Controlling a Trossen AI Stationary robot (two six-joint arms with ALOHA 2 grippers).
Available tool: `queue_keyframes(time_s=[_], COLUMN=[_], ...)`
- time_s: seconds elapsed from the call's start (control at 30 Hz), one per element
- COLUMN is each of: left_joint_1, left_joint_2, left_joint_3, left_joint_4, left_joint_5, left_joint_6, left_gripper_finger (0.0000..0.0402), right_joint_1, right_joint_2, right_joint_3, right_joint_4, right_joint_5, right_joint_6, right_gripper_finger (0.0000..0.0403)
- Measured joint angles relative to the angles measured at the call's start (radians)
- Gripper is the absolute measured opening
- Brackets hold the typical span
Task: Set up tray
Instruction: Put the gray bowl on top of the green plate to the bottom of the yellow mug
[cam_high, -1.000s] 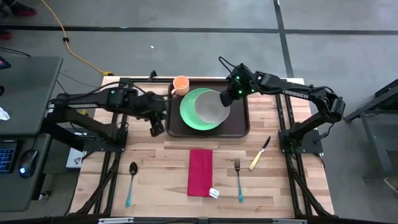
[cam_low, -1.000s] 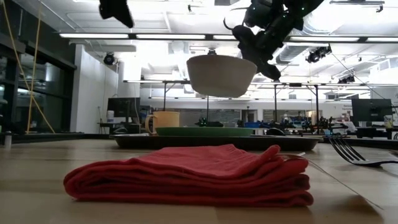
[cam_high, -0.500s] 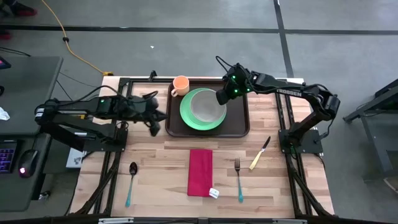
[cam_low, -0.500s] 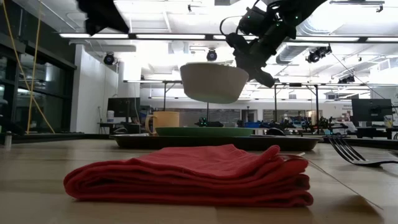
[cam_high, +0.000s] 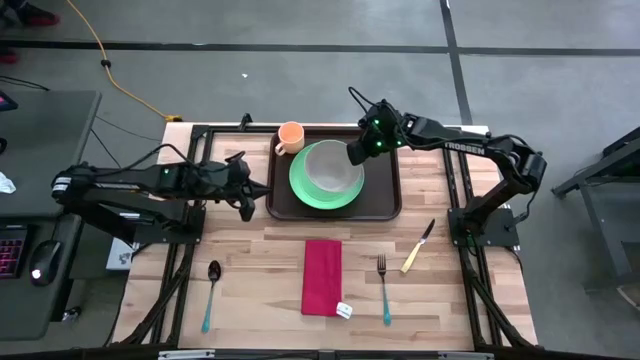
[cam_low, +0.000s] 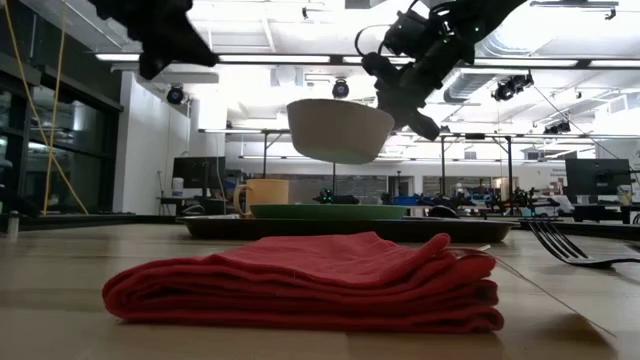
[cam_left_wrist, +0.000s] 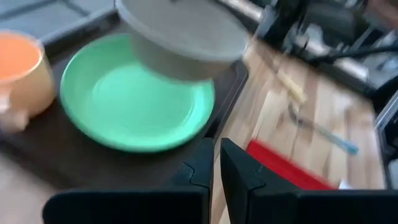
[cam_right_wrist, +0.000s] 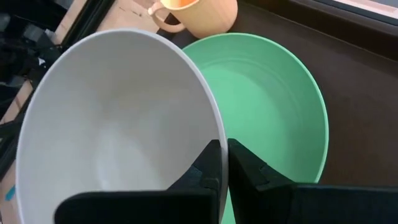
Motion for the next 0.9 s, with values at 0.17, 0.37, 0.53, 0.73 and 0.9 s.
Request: queue_keyframes(time_s=[0.17, 0.37, 0.53, 0.73, 0.9], left_joint_1=[0.001, 0.0, -0.001, -0.001, -0.001], left_joint_2=[-0.046, -0.132, -0.204, -0.28, -0.334], left_joint_3=[-0.074, -0.15, -0.193, -0.262, -0.32], left_joint_4=[0.111, 0.144, 0.154, 0.199, 0.225], left_joint_5=[0.009, 0.015, 0.015, 0.015, 0.017], left_joint_6=[-0.001, -0.008, -0.016, -0.021, -0.023], left_gripper_finger=[0.0056, 0.0056, 0.0056, 0.0056, 0.0056], right_joint_1=[0.0, 0.0, 0.0, 0.0, -0.008], right_joint_2=[0.0, 0.0, 0.0, 0.0, 0.0], right_joint_3=[0.0, 0.0, 0.0, 0.0, 0.0], right_joint_4=[0.014, 0.019, 0.025, 0.026, 0.028], right_joint_5=[0.0, 0.0, 0.002, 0.009, 0.009], right_joint_6=[0.015, 0.029, 0.035, 0.054, 0.065], right_gripper_finger=[0.0, 0.0, 0.0, 0.0, 0.0])
